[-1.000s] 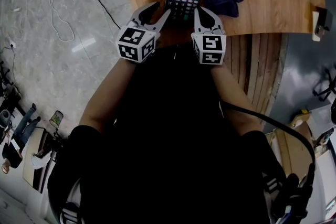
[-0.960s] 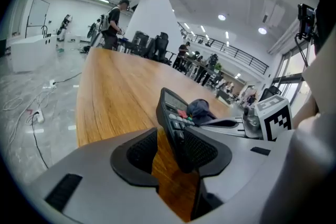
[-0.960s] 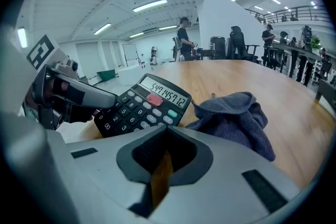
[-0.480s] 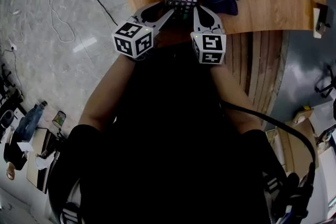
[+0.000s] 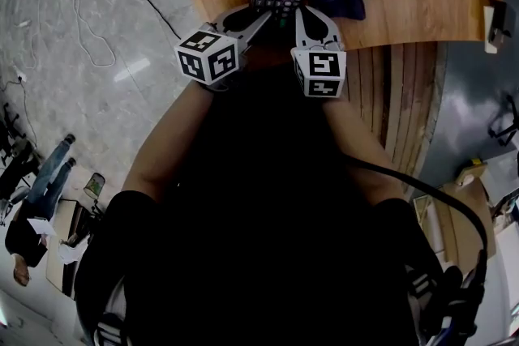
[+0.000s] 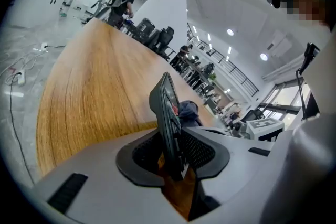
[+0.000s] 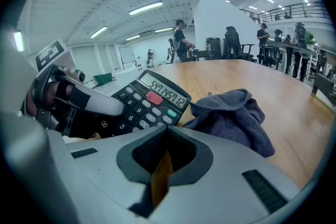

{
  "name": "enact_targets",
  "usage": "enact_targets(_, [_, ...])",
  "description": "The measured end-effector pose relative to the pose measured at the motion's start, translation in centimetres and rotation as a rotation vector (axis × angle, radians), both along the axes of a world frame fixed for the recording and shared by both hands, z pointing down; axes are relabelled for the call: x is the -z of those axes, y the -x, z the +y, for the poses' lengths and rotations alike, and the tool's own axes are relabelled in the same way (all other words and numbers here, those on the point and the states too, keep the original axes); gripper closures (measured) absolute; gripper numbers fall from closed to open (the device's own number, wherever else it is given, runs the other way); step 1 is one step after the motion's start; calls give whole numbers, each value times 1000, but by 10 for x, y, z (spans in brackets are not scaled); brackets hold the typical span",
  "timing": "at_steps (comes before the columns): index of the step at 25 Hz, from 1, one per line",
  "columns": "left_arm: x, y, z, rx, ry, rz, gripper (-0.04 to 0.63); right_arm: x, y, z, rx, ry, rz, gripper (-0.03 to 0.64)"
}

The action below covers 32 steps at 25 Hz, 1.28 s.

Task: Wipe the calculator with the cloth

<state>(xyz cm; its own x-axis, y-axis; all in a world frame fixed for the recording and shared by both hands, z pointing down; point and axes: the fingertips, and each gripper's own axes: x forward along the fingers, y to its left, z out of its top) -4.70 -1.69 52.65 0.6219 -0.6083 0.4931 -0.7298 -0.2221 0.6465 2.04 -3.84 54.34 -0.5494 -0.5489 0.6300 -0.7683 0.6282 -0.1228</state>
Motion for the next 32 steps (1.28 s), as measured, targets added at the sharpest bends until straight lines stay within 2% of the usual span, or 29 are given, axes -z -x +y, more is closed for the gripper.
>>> enact_targets(5, [11, 3, -7, 53, -30, 101, 514, 11, -5, -6, -32, -17, -26, 601])
enact_targets(12, [18, 5, -14, 97, -50, 154, 525, 44, -14, -21, -19, -104, -32, 600])
enact_targets(16, [23, 7, -17, 119, -45, 188, 525, 50, -27, -31, -67, -94, -37, 598])
enact_targets(22, [29, 7, -17, 120, -38, 220, 523, 53, -50, -43, -138, -59, -49, 508])
enact_targets(28, [32, 3, -16, 116, -47, 243, 523, 38, -84, -64, -229, -15, 22, 506])
enact_targets(32, [28, 2, -15, 113, -37, 249, 523, 25, -89, -79, -244, 11, 59, 506])
